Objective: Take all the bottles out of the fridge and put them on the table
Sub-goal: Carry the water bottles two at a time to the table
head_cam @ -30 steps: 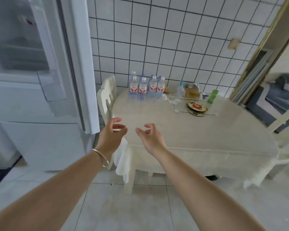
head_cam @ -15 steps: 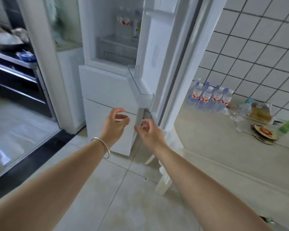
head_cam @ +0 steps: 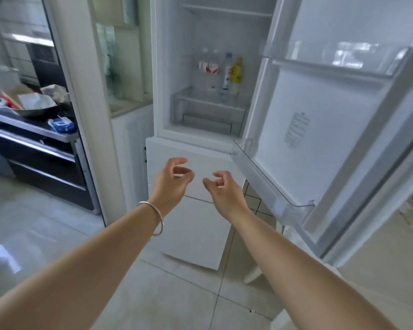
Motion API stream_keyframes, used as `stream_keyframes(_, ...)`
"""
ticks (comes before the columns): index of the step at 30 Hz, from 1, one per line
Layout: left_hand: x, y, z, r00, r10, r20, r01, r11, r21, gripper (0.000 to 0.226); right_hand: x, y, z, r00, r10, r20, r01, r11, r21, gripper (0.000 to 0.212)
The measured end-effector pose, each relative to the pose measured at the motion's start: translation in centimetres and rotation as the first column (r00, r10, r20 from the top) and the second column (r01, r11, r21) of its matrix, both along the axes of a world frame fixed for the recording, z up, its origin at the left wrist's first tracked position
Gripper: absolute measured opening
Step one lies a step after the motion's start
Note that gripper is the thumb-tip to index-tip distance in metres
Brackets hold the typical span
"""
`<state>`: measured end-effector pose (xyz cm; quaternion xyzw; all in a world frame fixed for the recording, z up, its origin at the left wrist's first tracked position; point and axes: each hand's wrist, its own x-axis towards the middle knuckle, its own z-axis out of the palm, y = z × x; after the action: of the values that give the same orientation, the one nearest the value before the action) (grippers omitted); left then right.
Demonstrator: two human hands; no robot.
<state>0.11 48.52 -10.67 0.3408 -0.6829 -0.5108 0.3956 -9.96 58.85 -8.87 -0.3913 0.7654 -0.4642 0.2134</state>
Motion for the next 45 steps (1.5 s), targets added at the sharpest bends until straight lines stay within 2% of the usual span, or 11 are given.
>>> stream_keyframes(6, -4.8, -10.8, 0.2, 0.999, 0.027, -0.023, -0.026, 0.999, 0.041, 0.029, -5.9, -12.0, 1.9, 1.000, 0.003, -0.016, -0.005, 0.995, -0.095, 0.047)
stream_keyframes(10, -8.8, -18.3, 3.3, 0.996, 0.064, -0.062, -0.063, 0.998, 0.021, 0.029, -10.4, -20.6, 4.0, 1.000, 0.030, -0.008, -0.031, 0.993, -0.115, 0.047)
stream_keyframes(13, -11.9, -23.3, 5.5, 0.996, 0.047, -0.081, -0.049, 0.998, -0.027, 0.028, -13.2, -26.0, 4.8, 0.999, 0.034, -0.018, -0.036, 0.991, -0.132, 0.049)
stream_keyframes(19, -17.5, -32.2, 6.8, 0.997, 0.012, -0.072, -0.014, 0.999, -0.028, 0.033, -18.4, -34.5, 4.0, 0.999, -0.002, -0.040, -0.004, 0.988, -0.153, 0.055)
stream_keyframes(24, -22.7, -40.4, 5.6, 0.993, -0.033, -0.114, 0.036, 0.999, 0.025, 0.030, -23.2, -41.5, 4.1, 0.993, -0.121, -0.006, 0.117, 0.968, -0.221, 0.048)
stream_keyframes(29, -28.6, -48.6, 6.3, 0.978, -0.089, -0.187, 0.098, 0.994, 0.038, 0.035, -27.7, -47.8, 5.0, 0.919, -0.391, -0.040, 0.342, 0.845, -0.411, 0.033)
stream_keyframes(35, -36.3, -54.5, 7.2, 0.966, -0.135, -0.221, 0.161, 0.981, 0.108, 0.038, -33.4, -54.1, 5.8, 0.892, -0.452, 0.024, 0.426, 0.818, -0.387, 0.033)
stream_keyframes(39, -40.6, -56.6, 6.4, 0.970, -0.075, -0.232, 0.127, 0.967, 0.221, 0.041, -37.4, -57.3, 5.4, 0.901, -0.431, 0.050, 0.422, 0.843, -0.334, 0.046)
stream_keyframes(45, -46.0, -60.9, 6.2, 0.976, -0.001, -0.216, 0.044, 0.980, 0.193, 0.045, -43.1, -62.6, 5.7, 0.953, -0.296, 0.062, 0.302, 0.921, -0.246, 0.062)
